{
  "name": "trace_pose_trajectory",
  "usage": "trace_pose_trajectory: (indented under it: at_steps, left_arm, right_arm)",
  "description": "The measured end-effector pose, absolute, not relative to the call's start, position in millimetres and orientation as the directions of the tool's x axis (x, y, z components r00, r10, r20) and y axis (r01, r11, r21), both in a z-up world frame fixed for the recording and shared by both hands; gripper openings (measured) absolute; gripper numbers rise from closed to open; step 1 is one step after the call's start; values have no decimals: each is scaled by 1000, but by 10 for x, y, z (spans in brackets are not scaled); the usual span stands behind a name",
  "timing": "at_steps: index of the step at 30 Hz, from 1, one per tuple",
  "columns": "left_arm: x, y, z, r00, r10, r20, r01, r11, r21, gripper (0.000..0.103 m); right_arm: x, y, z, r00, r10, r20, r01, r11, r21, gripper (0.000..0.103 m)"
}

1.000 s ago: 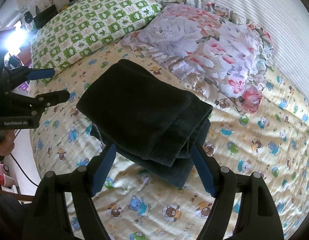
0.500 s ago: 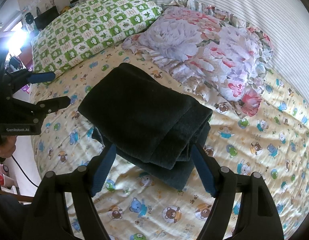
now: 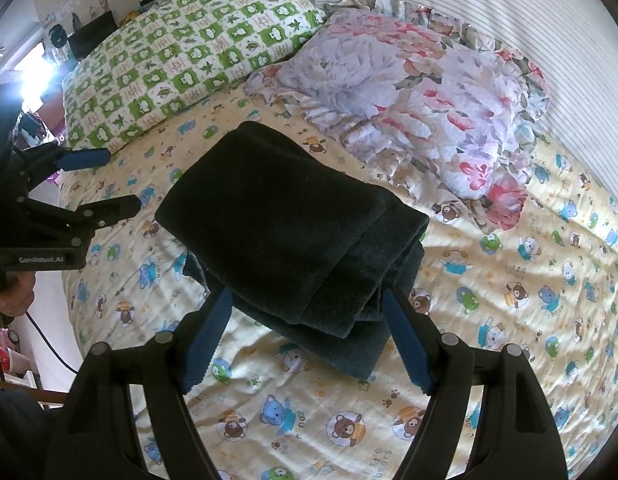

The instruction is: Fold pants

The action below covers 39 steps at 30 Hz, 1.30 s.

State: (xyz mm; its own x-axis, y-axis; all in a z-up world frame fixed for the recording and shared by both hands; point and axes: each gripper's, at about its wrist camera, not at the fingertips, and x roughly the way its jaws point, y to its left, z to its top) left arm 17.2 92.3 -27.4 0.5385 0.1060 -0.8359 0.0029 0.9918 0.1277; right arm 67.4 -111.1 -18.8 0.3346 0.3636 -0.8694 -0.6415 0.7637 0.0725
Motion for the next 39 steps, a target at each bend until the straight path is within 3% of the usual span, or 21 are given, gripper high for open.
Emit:
trace_pose_trajectory:
  at_steps: [39]
  left_arm:
    - [246, 900, -319, 546, 120, -829, 7, 989, 148, 83]
  right_arm:
    - [729, -1141, -232, 319, 369, -873, -631, 770, 95, 78]
